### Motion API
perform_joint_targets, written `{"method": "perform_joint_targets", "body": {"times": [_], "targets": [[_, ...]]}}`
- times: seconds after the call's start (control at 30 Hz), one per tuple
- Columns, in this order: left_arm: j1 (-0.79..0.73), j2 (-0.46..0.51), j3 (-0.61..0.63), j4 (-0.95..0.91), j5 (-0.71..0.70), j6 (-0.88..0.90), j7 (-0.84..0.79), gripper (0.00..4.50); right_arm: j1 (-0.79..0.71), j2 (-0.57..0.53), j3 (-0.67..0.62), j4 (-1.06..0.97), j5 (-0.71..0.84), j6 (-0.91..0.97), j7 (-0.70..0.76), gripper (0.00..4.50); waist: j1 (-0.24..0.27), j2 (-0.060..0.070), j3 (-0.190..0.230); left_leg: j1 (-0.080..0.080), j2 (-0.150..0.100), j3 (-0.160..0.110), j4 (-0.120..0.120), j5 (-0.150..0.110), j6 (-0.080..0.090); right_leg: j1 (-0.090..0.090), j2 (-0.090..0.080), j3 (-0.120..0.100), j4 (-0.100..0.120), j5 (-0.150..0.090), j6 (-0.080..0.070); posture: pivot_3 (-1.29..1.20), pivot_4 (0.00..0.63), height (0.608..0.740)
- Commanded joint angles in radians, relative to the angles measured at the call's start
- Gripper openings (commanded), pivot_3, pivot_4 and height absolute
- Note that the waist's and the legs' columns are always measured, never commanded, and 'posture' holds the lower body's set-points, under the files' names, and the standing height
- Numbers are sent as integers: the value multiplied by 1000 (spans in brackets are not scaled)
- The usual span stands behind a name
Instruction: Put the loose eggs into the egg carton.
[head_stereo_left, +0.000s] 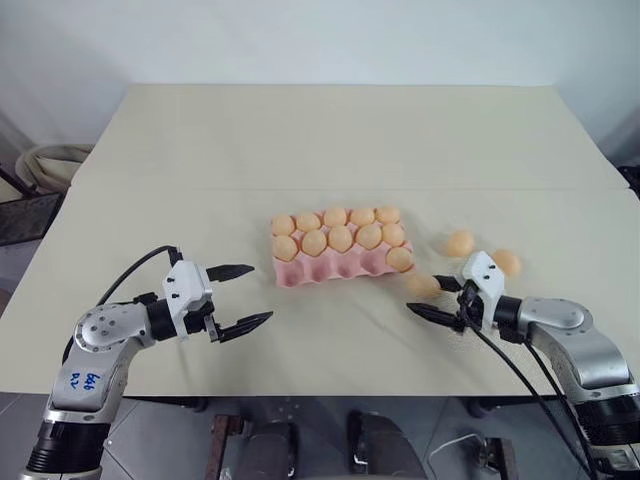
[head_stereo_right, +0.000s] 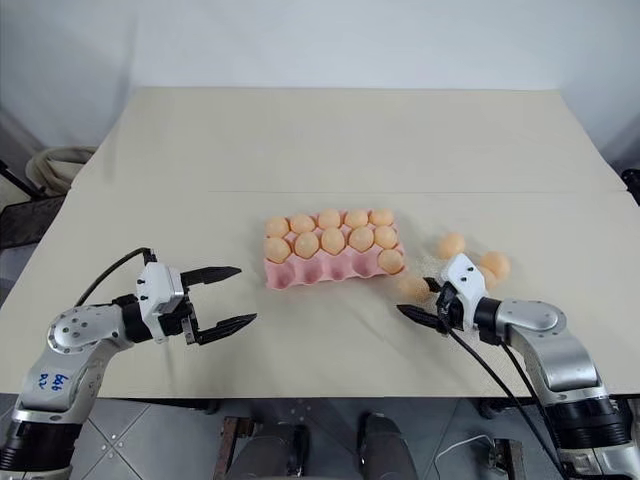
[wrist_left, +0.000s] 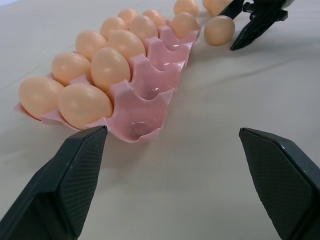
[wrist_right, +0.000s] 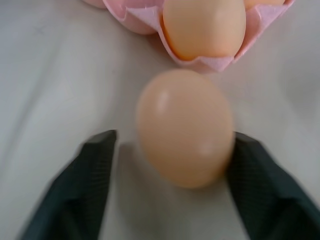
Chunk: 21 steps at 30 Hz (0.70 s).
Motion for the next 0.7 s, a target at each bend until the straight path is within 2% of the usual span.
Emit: {"method": "perform_joint_targets", "body": {"times": [0.03,0.3,0.5,0.67,0.7], "targets": [[11,-2,22,-43,-16,-2,17,4500,12,7,-33,-45,22,-40,30,1816,1,0,0,0,0,0,0,0,0,0,0,0,0,0,0,0,150,740],[15,-11,25,-24,-13,-10,37,4500,33,-3,-66,-196,126,37,69,1816,0,0,0,0,0,0,0,0,0,0,0,0,0,0,0,0,150,740],[18,-16,29,-27,-13,-10,54,4500,-143,81,1,-226,103,189,-76,1816,-4,0,0,1,0,0,0,1,-1,0,0,1,1,0,0,0,150,740],[29,-17,33,-49,-15,-3,66,4500,-262,130,92,-186,41,256,-127,1816,1,0,0,0,0,0,0,0,-1,-1,0,0,1,0,0,0,150,740],[32,-17,35,-55,-16,-1,69,4500,-272,135,99,-183,39,267,-128,2016,2,0,0,-1,0,0,0,0,-1,-2,0,0,1,0,0,0,150,740]]}}
